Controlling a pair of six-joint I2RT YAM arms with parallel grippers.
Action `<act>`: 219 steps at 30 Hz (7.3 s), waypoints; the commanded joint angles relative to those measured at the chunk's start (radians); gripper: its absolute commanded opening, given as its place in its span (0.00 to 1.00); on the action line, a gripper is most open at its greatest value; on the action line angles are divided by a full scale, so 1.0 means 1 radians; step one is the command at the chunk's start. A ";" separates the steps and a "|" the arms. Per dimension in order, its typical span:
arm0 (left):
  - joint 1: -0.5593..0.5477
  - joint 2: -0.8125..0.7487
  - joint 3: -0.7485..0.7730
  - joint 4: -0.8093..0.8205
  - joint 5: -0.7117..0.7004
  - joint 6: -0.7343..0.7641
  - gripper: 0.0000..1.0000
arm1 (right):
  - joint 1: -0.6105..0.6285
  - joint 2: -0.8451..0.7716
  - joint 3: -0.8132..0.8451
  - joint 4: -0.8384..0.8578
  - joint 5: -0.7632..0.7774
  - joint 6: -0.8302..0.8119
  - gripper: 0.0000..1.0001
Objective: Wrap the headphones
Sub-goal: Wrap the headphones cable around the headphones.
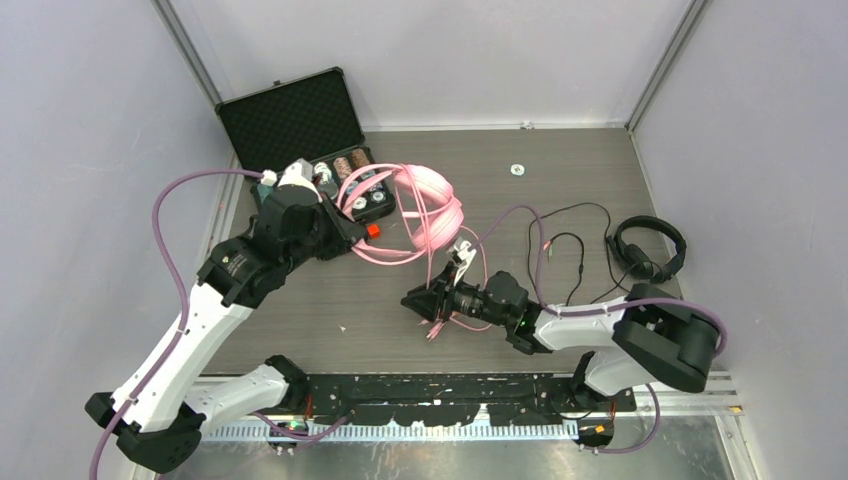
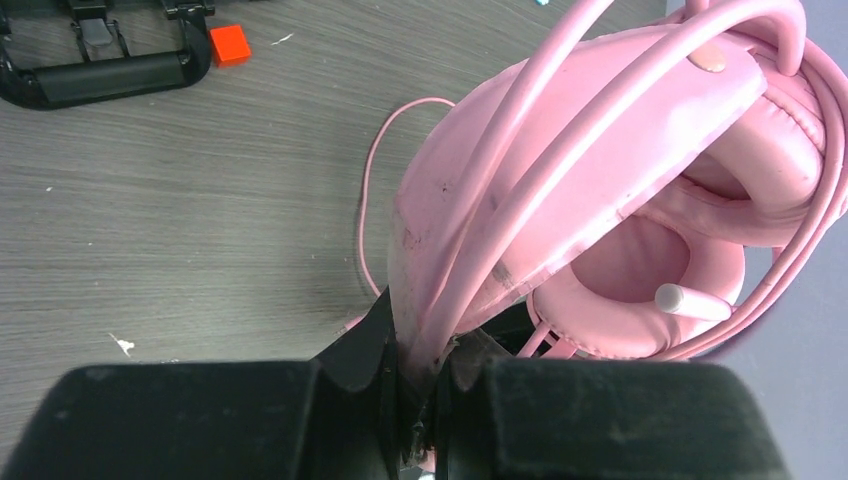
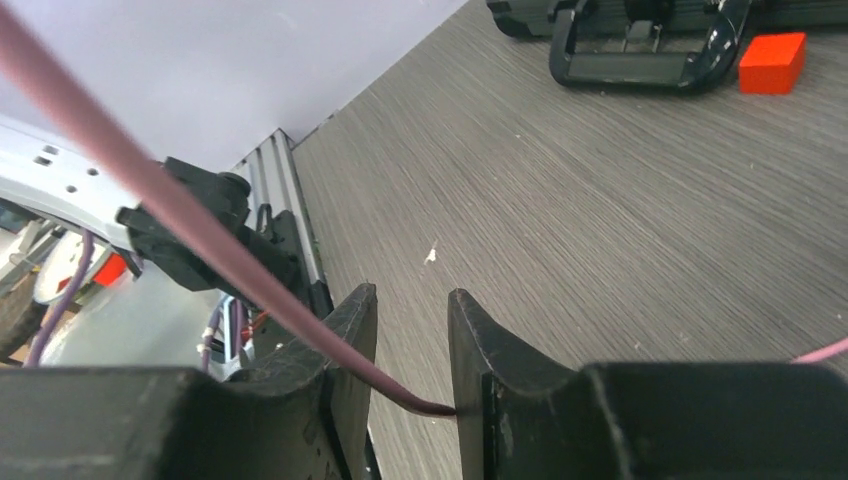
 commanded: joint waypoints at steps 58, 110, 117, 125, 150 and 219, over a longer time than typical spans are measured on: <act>0.153 -0.021 0.012 0.703 0.647 -0.257 0.00 | -0.039 0.177 -0.144 0.461 0.087 0.018 0.19; 0.214 0.214 0.286 -0.268 1.069 1.063 0.00 | -0.445 -0.463 0.200 -0.278 -0.328 0.115 0.14; 0.203 0.150 0.223 -0.249 1.066 1.221 0.00 | -0.445 -0.476 0.280 -0.488 -0.350 0.111 0.13; 0.138 0.166 0.243 -0.317 0.924 1.337 0.00 | -0.444 -0.473 0.392 -0.766 -0.387 0.113 0.10; -0.045 0.244 0.321 -0.283 0.352 1.624 0.00 | -0.445 -0.445 0.468 -0.951 -0.571 0.472 0.04; -0.046 0.144 0.225 -0.076 -0.248 1.018 0.00 | -0.220 -0.340 0.409 -0.639 -0.505 0.592 0.25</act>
